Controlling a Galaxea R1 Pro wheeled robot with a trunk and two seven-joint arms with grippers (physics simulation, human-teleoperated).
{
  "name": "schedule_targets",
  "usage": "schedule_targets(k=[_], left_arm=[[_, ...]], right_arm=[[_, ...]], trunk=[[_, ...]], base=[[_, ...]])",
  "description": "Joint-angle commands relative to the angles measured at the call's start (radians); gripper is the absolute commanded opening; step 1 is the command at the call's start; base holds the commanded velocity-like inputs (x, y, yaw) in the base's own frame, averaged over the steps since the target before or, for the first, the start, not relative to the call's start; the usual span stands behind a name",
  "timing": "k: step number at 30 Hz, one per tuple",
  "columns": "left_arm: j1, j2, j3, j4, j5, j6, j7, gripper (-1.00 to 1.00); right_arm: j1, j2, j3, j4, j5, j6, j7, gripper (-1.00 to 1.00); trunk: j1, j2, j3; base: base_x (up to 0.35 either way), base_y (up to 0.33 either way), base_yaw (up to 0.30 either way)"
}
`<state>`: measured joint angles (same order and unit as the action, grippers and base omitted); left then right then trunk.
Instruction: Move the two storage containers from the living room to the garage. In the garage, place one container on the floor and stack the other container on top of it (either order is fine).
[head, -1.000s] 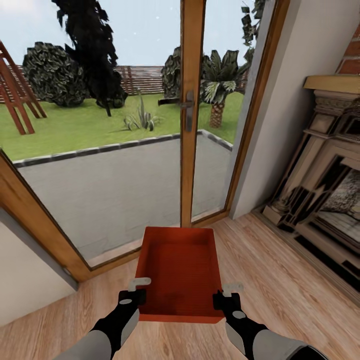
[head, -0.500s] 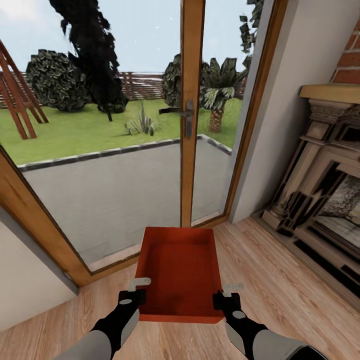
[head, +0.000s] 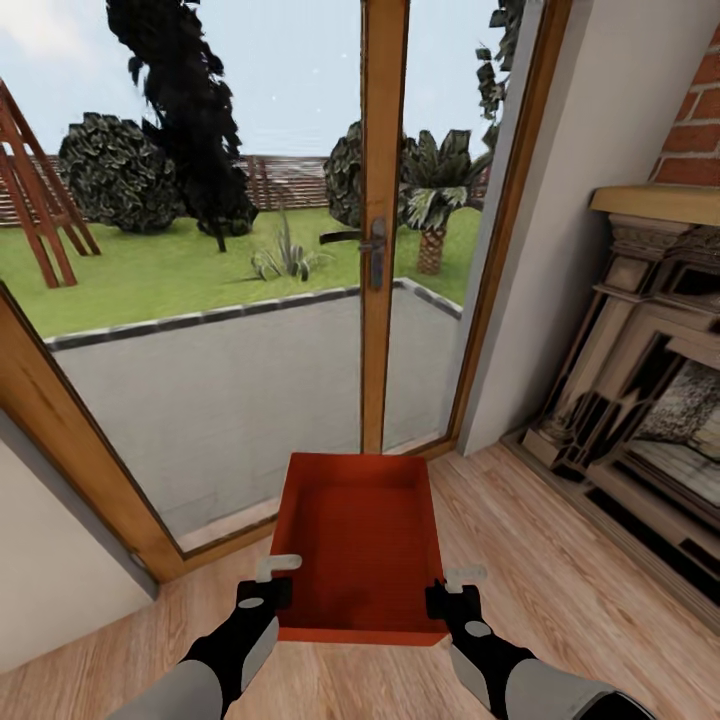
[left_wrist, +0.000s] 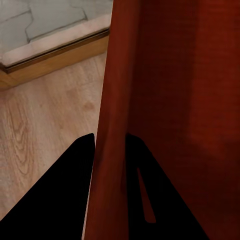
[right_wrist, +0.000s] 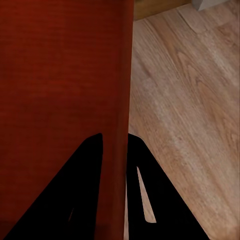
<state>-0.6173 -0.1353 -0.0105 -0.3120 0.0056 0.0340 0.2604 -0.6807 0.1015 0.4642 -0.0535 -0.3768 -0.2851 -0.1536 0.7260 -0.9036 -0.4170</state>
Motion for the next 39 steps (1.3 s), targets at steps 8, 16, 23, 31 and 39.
schedule_targets(k=[8,16,23,31,39], left_arm=[[-0.001,0.001,0.026,-0.028,-0.015,0.004,0.008,-1.0],[-0.001,0.001,0.026,-0.029,-0.016,0.005,0.009,-1.0],[-0.001,0.0,0.025,-0.029,-0.016,0.005,0.01,-1.0],[-0.001,0.0,0.024,-0.029,-0.015,0.006,0.01,-1.0],[-0.001,0.0,0.025,-0.029,-0.016,0.006,0.009,-1.0]], right_arm=[[0.0,0.0,0.001,0.011,-0.02,-0.006,-0.001,-1.0],[0.0,0.0,0.001,0.011,-0.02,-0.006,-0.001,-1.0],[0.0,0.0,0.001,0.011,-0.02,-0.006,-0.001,-1.0],[0.0,0.0,0.001,0.011,-0.02,-0.006,-0.001,-1.0],[0.0,0.0,0.001,0.011,-0.02,-0.006,-0.001,-1.0]], trunk=[[-0.031,0.056,0.037],[-0.038,0.07,0.056],[-0.038,0.07,0.068],[-0.038,0.07,0.081],[-0.038,0.07,0.094]], base=[[0.0,0.0,0.0],[0.0,0.0,0.0],[0.0,0.0,0.0],[0.0,0.0,0.0],[0.0,0.0,0.0]])
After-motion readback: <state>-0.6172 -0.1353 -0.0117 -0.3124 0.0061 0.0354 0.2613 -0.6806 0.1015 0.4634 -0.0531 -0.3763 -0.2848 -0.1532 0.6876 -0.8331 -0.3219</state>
